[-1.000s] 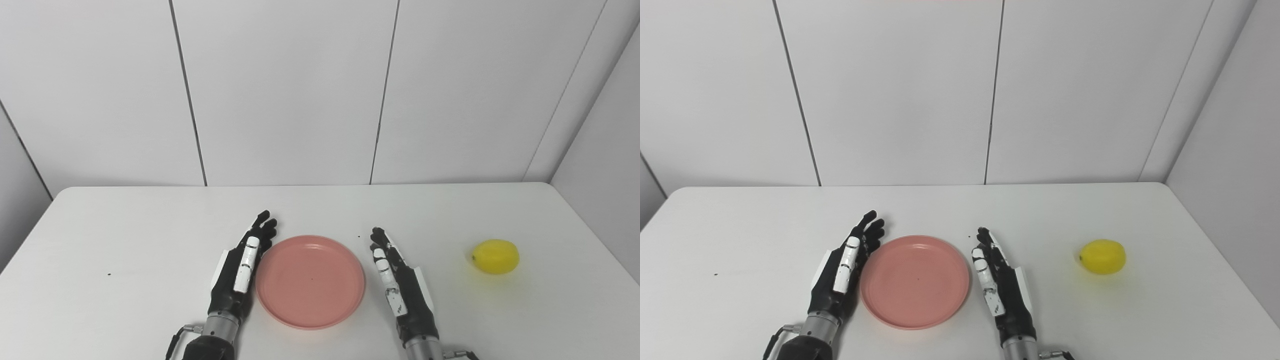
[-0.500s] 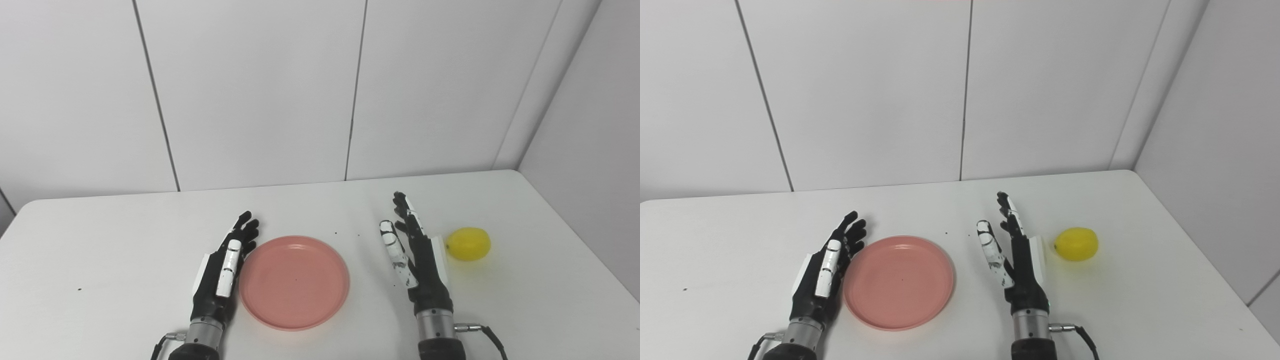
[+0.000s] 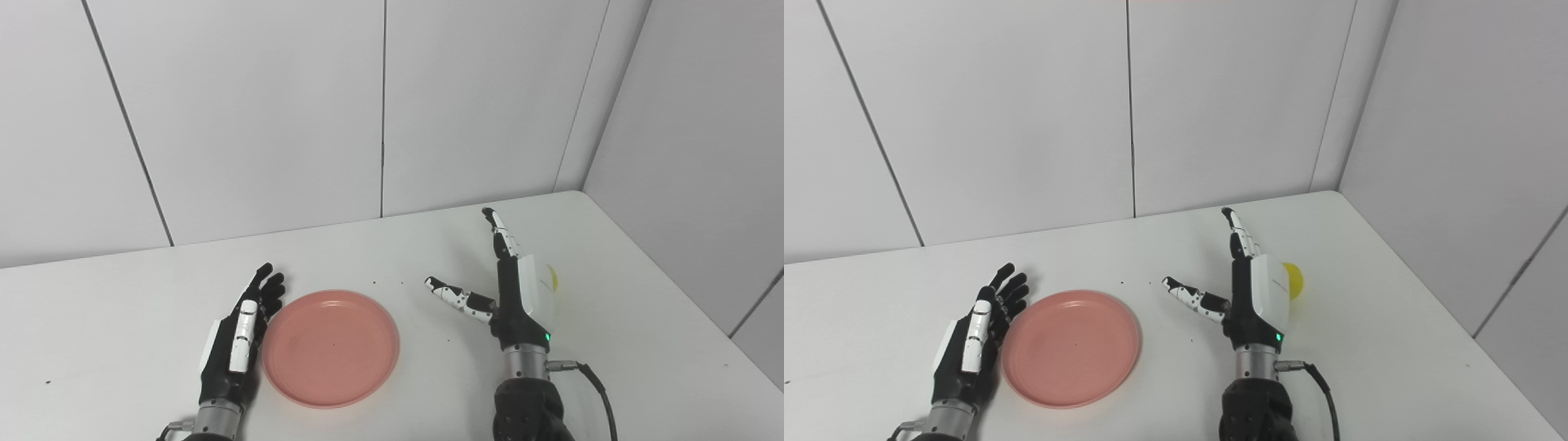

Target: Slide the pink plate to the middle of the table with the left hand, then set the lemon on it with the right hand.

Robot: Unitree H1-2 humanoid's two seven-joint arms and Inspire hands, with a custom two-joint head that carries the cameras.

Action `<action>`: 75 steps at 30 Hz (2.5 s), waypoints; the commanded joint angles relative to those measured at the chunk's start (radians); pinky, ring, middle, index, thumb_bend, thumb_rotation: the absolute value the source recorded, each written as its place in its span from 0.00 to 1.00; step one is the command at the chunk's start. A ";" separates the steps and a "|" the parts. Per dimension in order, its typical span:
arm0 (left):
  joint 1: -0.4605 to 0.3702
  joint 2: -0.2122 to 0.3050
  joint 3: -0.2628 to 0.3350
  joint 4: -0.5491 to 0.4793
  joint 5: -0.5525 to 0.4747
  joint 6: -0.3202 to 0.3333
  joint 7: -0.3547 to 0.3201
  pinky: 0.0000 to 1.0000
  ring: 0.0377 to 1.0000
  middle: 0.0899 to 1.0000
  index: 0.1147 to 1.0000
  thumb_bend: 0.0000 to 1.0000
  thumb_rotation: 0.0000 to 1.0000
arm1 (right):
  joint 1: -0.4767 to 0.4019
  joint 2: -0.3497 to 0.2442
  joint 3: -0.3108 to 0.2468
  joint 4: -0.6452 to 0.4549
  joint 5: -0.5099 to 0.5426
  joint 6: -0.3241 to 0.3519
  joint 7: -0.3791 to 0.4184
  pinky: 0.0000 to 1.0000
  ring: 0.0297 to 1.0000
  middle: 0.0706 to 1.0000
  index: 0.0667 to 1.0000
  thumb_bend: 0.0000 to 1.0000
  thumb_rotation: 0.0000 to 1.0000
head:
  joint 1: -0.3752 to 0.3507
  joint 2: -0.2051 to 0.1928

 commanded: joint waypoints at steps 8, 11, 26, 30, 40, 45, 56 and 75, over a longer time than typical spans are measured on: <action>0.044 0.022 0.008 0.068 -0.006 -0.013 -0.013 0.91 0.90 0.88 0.87 0.65 1.00 | -0.067 -0.040 -0.028 0.001 -0.068 0.072 -0.040 0.78 0.87 0.90 0.90 0.85 0.24 | -0.005 -0.003; 0.046 0.021 0.008 0.063 -0.006 -0.006 -0.010 0.91 0.90 0.89 0.87 0.65 1.00 | -0.073 -0.054 -0.042 0.002 -0.072 0.097 -0.039 0.79 0.87 0.90 0.90 0.87 0.23 | -0.006 -0.003; 0.035 0.033 0.015 0.102 -0.017 -0.038 -0.026 0.89 0.89 0.88 0.87 0.66 1.00 | -0.116 -0.135 -0.097 0.073 -0.065 0.188 -0.033 0.79 0.88 0.90 0.90 0.86 0.20 | -0.031 -0.013; 0.034 0.036 0.014 0.104 -0.014 -0.038 -0.026 0.89 0.89 0.88 0.87 0.67 1.00 | -0.126 -0.158 -0.096 0.096 -0.065 0.227 -0.013 0.79 0.87 0.89 0.90 0.88 0.22 | -0.035 -0.012; 0.032 0.037 0.015 0.114 -0.017 -0.050 -0.029 0.89 0.89 0.88 0.87 0.68 1.00 | -0.130 -0.188 -0.096 0.130 -0.006 0.283 0.054 0.81 0.89 0.90 0.91 0.89 0.17 | -0.037 -0.011; 0.032 0.037 0.013 0.115 -0.008 -0.054 -0.024 0.89 0.89 0.88 0.87 0.66 1.00 | -0.132 -0.186 -0.099 0.153 -0.002 0.293 0.078 0.80 0.89 0.90 0.90 0.88 0.14 | -0.036 -0.011; 0.035 0.036 0.015 0.110 -0.009 -0.056 -0.022 0.88 0.89 0.88 0.87 0.66 1.00 | -0.125 -0.168 -0.090 0.182 0.033 0.290 0.081 0.74 0.85 0.87 0.85 0.86 0.05 | -0.033 -0.004; 0.040 0.034 0.016 0.094 -0.010 -0.051 -0.019 0.87 0.89 0.88 0.87 0.68 1.00 | -0.111 -0.159 -0.060 0.225 0.073 0.229 -0.065 0.19 0.37 0.46 0.46 0.51 0.00 | -0.028 0.002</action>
